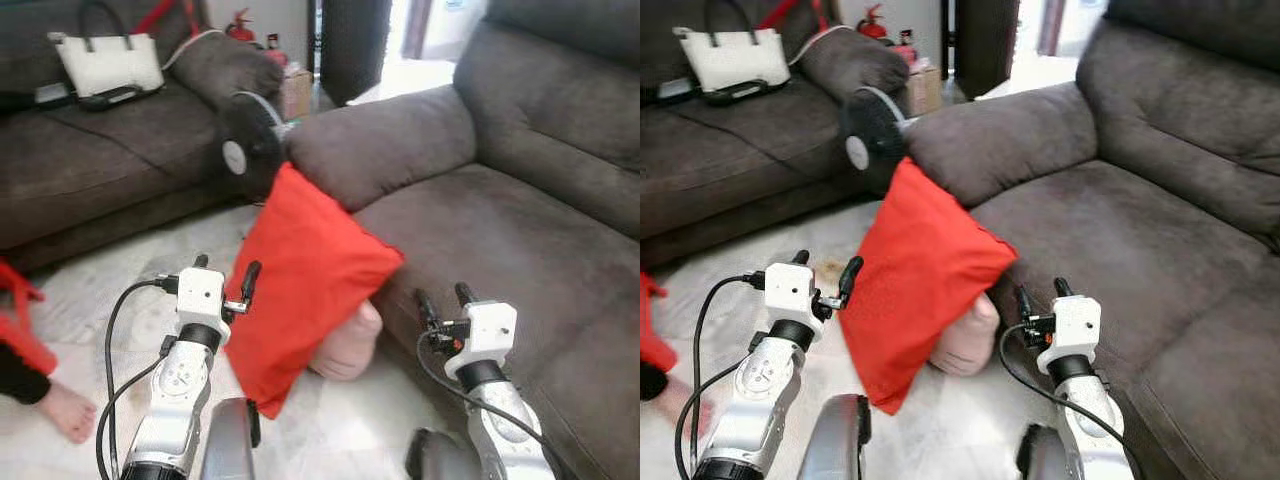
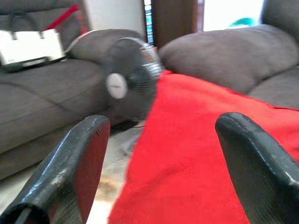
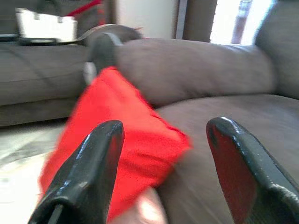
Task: Move the pillow to the sofa from floor
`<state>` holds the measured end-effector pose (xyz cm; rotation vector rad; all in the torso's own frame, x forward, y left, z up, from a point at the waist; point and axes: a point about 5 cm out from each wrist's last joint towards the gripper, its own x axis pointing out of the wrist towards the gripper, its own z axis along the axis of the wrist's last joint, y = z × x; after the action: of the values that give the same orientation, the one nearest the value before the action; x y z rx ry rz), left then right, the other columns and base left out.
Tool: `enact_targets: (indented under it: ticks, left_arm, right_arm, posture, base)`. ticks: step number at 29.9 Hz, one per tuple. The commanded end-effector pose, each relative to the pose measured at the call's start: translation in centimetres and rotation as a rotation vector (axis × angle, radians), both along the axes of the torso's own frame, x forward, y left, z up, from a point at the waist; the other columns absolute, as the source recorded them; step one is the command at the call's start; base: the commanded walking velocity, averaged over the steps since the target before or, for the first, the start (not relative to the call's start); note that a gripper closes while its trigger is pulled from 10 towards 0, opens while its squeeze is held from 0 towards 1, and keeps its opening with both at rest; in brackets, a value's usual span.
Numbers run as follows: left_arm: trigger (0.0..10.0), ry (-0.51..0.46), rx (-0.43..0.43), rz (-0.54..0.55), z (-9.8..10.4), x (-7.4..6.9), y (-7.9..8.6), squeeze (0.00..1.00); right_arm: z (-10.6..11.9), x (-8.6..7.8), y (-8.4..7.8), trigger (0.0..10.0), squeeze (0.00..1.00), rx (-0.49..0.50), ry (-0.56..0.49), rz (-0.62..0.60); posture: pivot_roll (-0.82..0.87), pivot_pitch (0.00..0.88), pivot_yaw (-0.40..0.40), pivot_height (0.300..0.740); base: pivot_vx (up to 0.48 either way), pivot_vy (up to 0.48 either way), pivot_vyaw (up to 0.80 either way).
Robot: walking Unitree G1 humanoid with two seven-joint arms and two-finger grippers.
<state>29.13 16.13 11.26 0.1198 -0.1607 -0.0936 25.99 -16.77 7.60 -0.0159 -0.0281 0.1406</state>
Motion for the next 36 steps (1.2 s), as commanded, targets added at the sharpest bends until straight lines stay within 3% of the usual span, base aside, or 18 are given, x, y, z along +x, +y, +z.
enact_targets:
  ticks: [1, 36]
  left_arm:
    - [10.0, 0.003, -0.003, 0.015, 0.18, 0.09, 0.43, 0.00]
    - [10.0, 0.006, 0.002, 0.004, 0.25, 0.31, 0.48, 0.00]
  right_arm:
    - [0.42, 0.12, 0.35, 10.0, 0.00, 0.007, -0.015, 0.012]
    - [0.43, 0.19, 0.91, 10.0, 0.00, -0.007, -0.019, 0.041]
  posture:
    - [0.10, 0.000, -0.036, 0.529]
    - [0.10, 0.000, -0.034, 0.529]
  base:
    - [0.000, 0.000, 0.00]
    - [0.313, 0.000, 0.02]
